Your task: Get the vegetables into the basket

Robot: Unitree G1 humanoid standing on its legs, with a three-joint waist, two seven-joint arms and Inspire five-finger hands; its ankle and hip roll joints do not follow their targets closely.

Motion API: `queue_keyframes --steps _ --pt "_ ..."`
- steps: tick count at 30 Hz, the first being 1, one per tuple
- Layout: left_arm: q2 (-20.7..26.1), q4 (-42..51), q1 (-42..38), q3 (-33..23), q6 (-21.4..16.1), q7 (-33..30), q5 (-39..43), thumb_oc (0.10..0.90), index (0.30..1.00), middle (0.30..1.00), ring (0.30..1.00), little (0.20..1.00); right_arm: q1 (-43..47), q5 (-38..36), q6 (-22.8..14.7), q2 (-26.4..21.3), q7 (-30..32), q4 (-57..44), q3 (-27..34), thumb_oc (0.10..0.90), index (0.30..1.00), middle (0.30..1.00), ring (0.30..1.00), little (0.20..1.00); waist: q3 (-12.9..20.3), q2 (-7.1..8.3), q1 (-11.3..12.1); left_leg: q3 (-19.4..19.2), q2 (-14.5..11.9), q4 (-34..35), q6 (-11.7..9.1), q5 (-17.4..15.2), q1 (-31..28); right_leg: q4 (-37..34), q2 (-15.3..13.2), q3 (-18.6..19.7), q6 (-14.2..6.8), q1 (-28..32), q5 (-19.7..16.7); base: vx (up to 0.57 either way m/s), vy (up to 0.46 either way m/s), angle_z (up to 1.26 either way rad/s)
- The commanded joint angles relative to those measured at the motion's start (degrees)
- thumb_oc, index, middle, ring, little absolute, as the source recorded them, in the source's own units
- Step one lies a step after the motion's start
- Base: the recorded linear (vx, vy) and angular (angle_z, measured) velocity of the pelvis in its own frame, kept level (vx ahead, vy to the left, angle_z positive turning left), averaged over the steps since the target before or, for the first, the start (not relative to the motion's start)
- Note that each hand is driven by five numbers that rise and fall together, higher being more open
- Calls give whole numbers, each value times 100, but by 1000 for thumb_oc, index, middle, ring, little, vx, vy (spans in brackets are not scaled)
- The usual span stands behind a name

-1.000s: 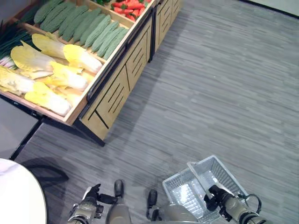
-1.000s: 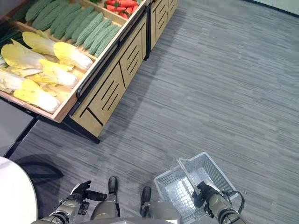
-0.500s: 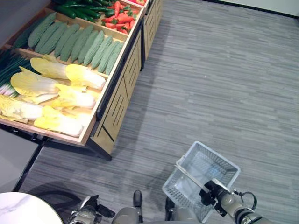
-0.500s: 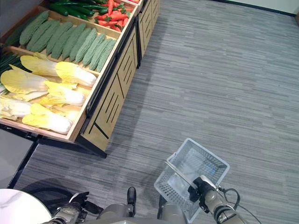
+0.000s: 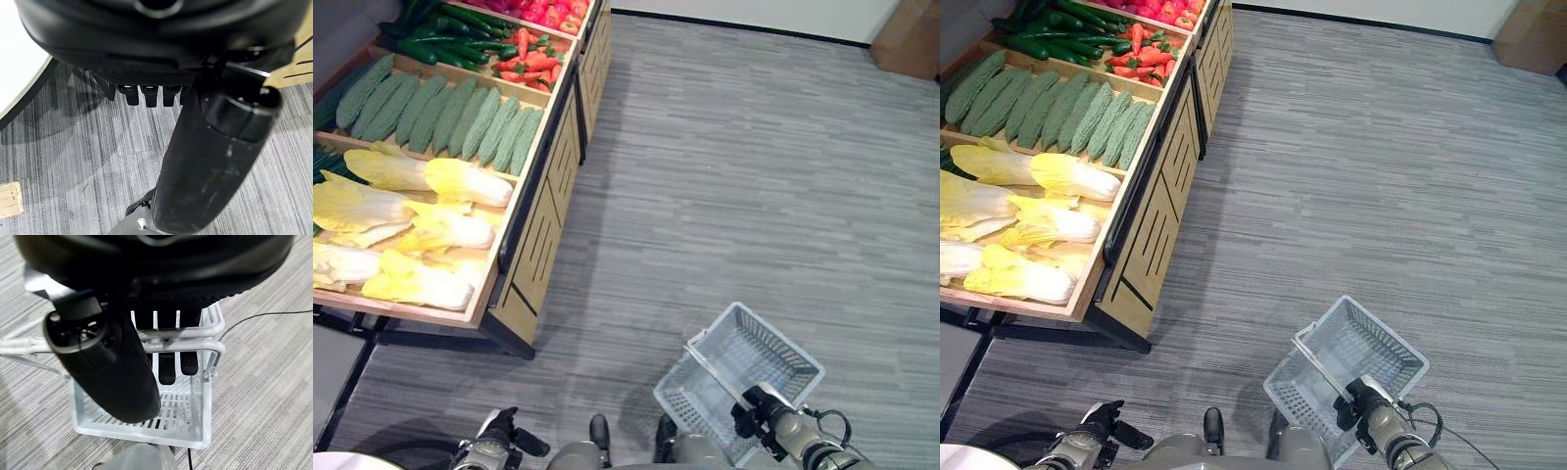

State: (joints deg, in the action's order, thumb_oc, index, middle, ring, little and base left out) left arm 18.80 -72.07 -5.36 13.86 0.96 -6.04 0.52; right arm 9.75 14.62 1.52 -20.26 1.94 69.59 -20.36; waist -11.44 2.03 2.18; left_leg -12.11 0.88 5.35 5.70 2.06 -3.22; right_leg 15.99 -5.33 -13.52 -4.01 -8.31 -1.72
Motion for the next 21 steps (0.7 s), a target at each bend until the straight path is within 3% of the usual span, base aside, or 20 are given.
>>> queue_keyframes --steps 1,2,5,6,7,8,9,10,13,14,16,18,19,21 --pt "-32 -192 -106 -203 -4 -9 -195 900 1000 1000 1000 1000 22 -214 -41 -96 -55 -88 -111 400 300 300 300 300 -229 -71 16 347 299 -35 152 -946 -279 601 -609 299 -690 -23 -696 141 47 -27" --pt "-49 -169 -100 -199 2 1 -177 900 1000 1000 1000 1000 -12 -288 -48 -126 -61 -132 -61 400 300 300 300 300 -315 -84 9 305 331 -35 195 -995 -387 1148 -677 266 -677 -249 -704 203 21 -1" --pt "-70 -143 -99 -229 32 15 -111 900 1000 1000 1000 1000 -70 -348 -39 -119 -59 -153 -25 400 300 300 300 300 -332 -104 32 173 301 -35 151 -1060 -431 921 -660 68 -678 -327 -499 148 -41 4" --pt "-75 -131 -153 -227 36 11 -72 900 1000 1000 1000 1000 -51 -367 -44 -137 -51 -159 -16 400 300 300 300 300 -311 -140 38 106 213 -35 74 -1017 -335 30 -484 -4 -640 -217 -433 120 -95 -7" --pt "-75 -132 -154 -227 36 11 -72 900 1000 1000 1000 1000 -50 -367 -44 -137 -51 -159 -16 400 300 300 300 300 -309 -143 45 99 207 -35 73 -1018 -333 13 -475 -1 -636 -214 -443 141 -199 -17" --pt "-74 -141 -245 -244 19 -23 -23 900 1000 1000 1000 1000 9 -385 -57 -131 -17 -192 -38 400 300 300 300 300 -312 -119 104 -6 151 -35 -11 -950 -227 -1341 -320 70 -693 -216 -707 76 -125 -29" --pt "-74 -142 -245 -243 19 -23 -23 900 1000 1000 1000 1000 9 -385 -56 -131 -17 -193 -38 400 300 300 300 300 -312 -123 110 -11 144 -35 -14 -952 -230 -1405 -305 69 -691 -186 -743 233 -265 -42" --pt "-69 -154 -268 -279 8 -36 -37 900 1000 1000 1000 1000 25 -354 -61 -95 -25 -266 -67 400 300 300 300 300 -294 -37 151 -141 102 -35 -101 -965 -254 -2098 -288 4 -797 -181 -997 159 -142 -32" --pt "-67 -174 -237 -347 -6 -34 -38 900 1000 1000 1000 1000 -23 -335 -69 -86 -33 -325 -68 400 300 300 300 300 -272 3 154 -206 72 -35 -159 -1016 -383 -2099 -287 -29 -875 -244 -1010 285 -203 -14" --pt "-65 -205 -236 -348 10 -18 -59 900 1000 1000 1000 1000 -83 -332 -77 -77 -53 -347 -86 400 300 300 300 300 -227 26 150 -165 60 -35 -238 -1068 -490 -2099 -240 -78 -814 -135 -832 439 -272 -10" --pt "-84 -220 -250 -355 20 -25 -38 900 1000 1000 1000 1000 -89 -367 -77 -96 -60 -347 -104 400 300 300 300 300 -194 21 105 -102 53 -35 -252 -1106 -552 -2098 -193 -26 -757 -76 -905 406 -271 24" --pt "-197 -258 -269 -291 35 0 -6 900 1000 1000 1000 1000 -157 -369 -91 -187 -59 -327 -138 400 300 300 300 300 -59 -93 -64 141 -138 -247 -393 -1152 -596 -1843 -1 42 -498 -18 -451 613 -452 31" --pt "-261 -280 -253 -280 53 52 43 900 1000 1000 1000 1000 -199 -354 -83 -252 -82 -318 -134 400 300 300 300 300 -28 -172 -114 238 -252 -495 -515 -945 -548 -1638 78 -22 -360 -12 -198 449 -334 28" --pt "-277 -282 -240 -264 51 71 37 900 1000 1000 1000 1000 -223 -345 -84 -276 -85 -308 -151 400 300 300 300 300 -5 -194 -141 305 -296 -624 -588 -778 -474 -1572 105 -49 -286 -17 -112 358 -283 30"
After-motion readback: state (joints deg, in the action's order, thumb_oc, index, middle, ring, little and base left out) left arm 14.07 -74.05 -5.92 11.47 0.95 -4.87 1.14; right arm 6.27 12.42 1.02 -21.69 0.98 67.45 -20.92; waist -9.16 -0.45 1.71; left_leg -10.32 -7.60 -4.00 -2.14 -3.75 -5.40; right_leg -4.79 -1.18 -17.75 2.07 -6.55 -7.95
